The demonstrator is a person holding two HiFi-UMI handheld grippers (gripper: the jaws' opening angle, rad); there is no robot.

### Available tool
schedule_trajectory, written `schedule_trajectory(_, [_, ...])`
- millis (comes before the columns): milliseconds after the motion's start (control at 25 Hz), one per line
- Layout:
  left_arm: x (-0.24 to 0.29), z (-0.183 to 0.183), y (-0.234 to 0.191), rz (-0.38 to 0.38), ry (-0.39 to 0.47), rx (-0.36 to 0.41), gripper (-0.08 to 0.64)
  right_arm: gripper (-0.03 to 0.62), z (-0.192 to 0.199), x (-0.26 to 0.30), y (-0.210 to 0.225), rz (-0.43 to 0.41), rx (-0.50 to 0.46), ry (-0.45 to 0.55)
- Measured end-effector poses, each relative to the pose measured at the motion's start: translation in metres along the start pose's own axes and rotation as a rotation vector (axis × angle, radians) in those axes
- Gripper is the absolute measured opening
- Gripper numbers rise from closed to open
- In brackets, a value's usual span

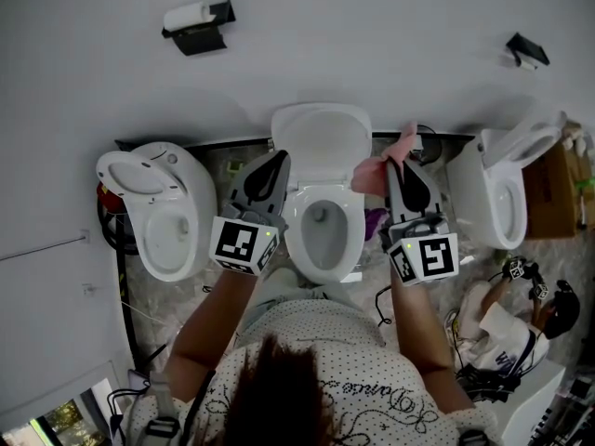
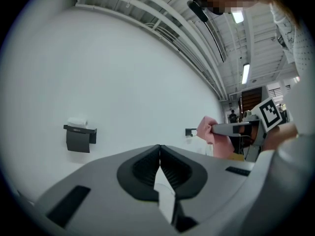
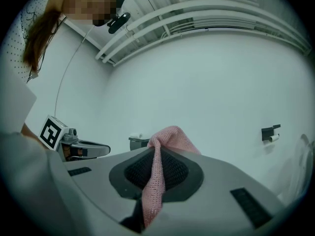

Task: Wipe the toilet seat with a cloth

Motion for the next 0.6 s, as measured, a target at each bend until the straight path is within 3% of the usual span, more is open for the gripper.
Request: schedule_trajectory(600, [-0.012, 0.000, 0.007, 0.019, 0.000, 0.014, 0.005, 0.049, -0.004, -0.011, -0.013, 0.012, -0.017, 0.008])
Point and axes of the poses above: the fingertips, and each gripper's own axes: x forward along the fingers, y to its right, z out of its underside, the point moved 4 cm from there along -x, backward along the fingers, and after that the axes turned 1 degree about -x, right-handed, at the moved point
